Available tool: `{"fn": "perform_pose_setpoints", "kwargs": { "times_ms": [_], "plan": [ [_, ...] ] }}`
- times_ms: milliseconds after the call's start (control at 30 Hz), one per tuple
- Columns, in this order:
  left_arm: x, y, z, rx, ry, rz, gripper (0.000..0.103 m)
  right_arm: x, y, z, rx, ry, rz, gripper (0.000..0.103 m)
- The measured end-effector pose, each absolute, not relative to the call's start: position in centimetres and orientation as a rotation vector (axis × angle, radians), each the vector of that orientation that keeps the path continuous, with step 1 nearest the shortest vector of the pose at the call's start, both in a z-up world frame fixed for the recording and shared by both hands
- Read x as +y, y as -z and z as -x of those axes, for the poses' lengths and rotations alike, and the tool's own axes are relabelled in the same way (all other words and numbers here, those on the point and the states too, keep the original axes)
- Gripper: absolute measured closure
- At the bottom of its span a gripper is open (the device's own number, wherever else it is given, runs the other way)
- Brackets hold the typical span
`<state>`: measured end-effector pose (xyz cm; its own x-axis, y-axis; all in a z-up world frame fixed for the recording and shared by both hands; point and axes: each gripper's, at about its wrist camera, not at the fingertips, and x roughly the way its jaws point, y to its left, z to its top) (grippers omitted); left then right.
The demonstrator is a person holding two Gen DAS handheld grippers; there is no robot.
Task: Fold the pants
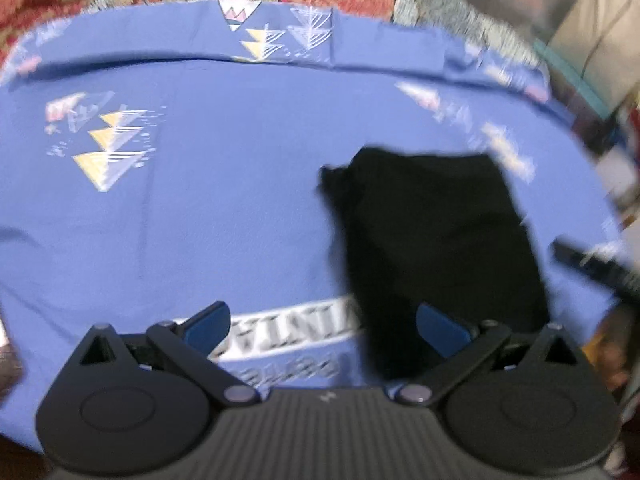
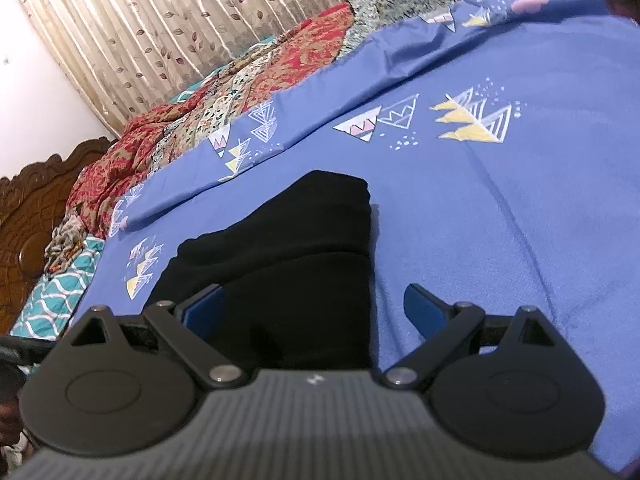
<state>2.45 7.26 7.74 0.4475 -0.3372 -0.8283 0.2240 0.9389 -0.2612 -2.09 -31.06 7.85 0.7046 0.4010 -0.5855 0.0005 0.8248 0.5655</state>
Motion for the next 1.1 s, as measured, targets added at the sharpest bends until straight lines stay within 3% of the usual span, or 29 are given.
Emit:
{"fn": "perform_pose_setpoints", "kwargs": {
  "times_ms": [433,533,567,600,667,800,967,1100],
  "plan": [
    [2.9,1.8,-10.5,1.211,0.565,0.482,0.000,-31.4,-5.4,-1.8,0.851,-0.304,-0.611,0.006],
    [2.4,2.7,-11.2,1.166,0.582,0.544,0.001,-31.3,-3.5,-3.9,0.897,-0.363,-0.678,0.005],
    [2.1,2.6,-11.2,1.156,0.587,0.540,0.004,-30.9,-3.1,-4.6,0.904,-0.398,-0.710,0.009],
    [1.8,2.3,-11.2,1.148,0.583,0.525,0.010,-30.3,-3.0,-5.4,0.918,-0.445,-0.734,0.022],
    [1.8,0.9,-11.2,1.124,0.590,0.488,0.017,-28.8,-3.9,-6.7,0.944,-0.461,-0.714,0.032],
    [3.6,-4.0,-13.3,0.978,0.588,0.440,0.018,-26.3,-8.8,-9.9,0.809,-0.584,-0.598,0.055],
    [6.1,-8.7,-20.3,0.803,0.501,0.379,0.015,-23.2,-13.5,-16.1,0.637,-0.638,-0.503,0.058],
    [4.4,-7.1,-26.7,0.832,0.384,0.293,0.015,-22.1,-11.3,-21.0,0.615,-0.538,-0.496,0.058]
  ]
}}
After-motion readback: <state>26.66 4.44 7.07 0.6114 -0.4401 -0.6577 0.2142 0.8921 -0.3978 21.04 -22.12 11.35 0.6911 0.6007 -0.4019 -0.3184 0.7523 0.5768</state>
